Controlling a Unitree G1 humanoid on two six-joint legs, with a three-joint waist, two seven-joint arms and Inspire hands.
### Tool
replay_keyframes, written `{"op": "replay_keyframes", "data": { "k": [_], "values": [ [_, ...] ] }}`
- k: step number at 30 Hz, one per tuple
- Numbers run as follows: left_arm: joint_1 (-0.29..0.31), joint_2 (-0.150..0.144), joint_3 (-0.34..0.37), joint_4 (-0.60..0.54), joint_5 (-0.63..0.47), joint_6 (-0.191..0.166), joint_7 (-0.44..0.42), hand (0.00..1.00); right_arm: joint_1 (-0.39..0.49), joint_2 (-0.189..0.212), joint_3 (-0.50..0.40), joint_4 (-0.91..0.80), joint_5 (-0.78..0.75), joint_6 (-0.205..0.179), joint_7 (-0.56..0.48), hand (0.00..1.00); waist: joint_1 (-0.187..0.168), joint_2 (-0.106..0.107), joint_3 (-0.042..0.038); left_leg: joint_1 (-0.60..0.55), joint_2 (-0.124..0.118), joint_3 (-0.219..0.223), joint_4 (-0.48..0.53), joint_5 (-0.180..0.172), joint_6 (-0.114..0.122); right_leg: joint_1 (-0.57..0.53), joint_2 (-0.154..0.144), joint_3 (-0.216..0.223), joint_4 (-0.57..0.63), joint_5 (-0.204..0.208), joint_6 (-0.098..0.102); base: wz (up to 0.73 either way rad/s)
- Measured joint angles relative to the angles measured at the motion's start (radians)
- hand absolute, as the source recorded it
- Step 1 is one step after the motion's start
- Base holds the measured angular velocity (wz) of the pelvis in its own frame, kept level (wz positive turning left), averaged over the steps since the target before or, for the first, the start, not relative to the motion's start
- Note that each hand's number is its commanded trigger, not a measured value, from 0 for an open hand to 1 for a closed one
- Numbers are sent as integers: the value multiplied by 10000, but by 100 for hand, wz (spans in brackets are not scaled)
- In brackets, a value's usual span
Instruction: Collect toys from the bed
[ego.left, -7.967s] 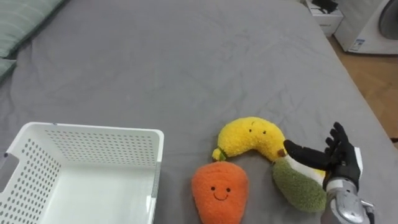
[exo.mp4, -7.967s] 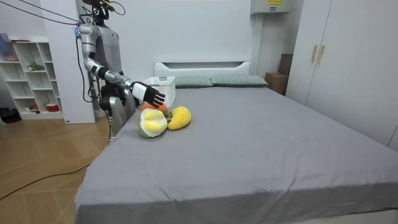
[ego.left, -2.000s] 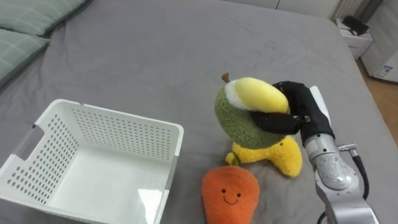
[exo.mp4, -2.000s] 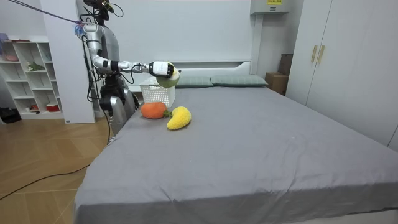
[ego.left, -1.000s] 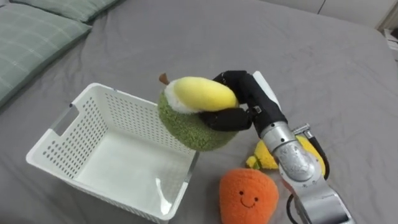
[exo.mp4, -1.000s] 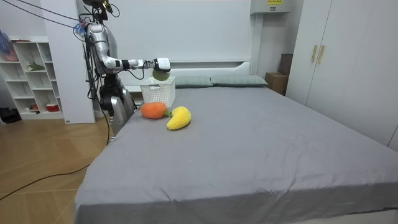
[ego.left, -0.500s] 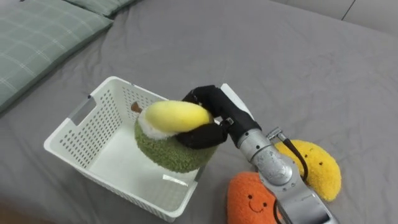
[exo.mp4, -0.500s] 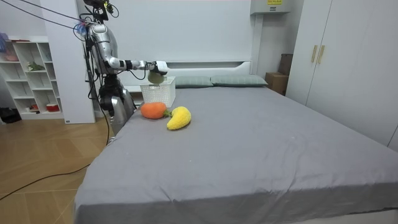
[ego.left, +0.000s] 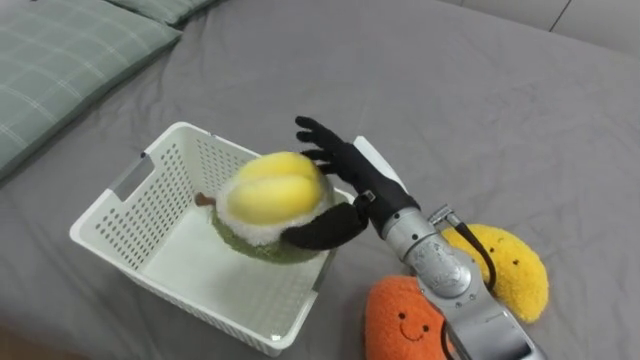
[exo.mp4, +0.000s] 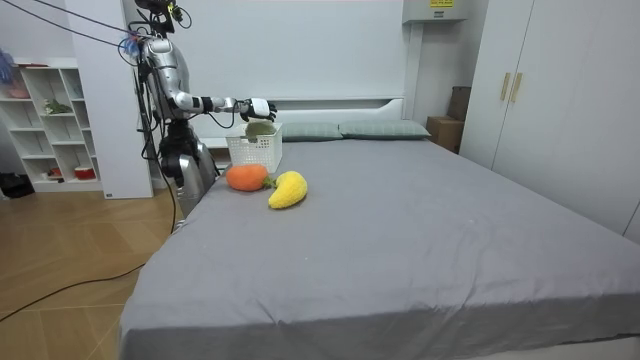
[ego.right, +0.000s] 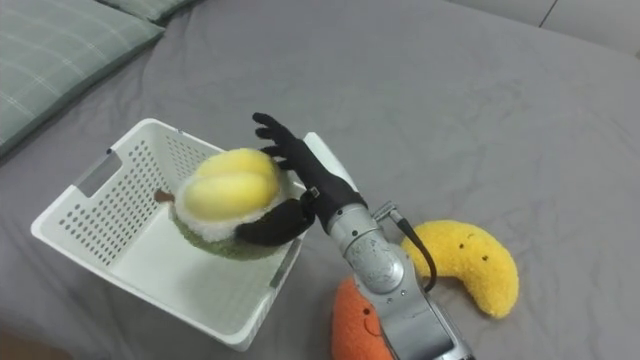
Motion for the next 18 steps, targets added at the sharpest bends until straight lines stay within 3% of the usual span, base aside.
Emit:
{"op": "replay_keyframes", "data": {
  "k": [18],
  "values": [
    [-58,-2,-4,4,6,-1,28,0,0,-3,2,8,11,-2,-7,0,-18,27,42,-17,-16,-75,-1,23,-1,1,-7,-29,-2,0,1,0]
  ]
}}
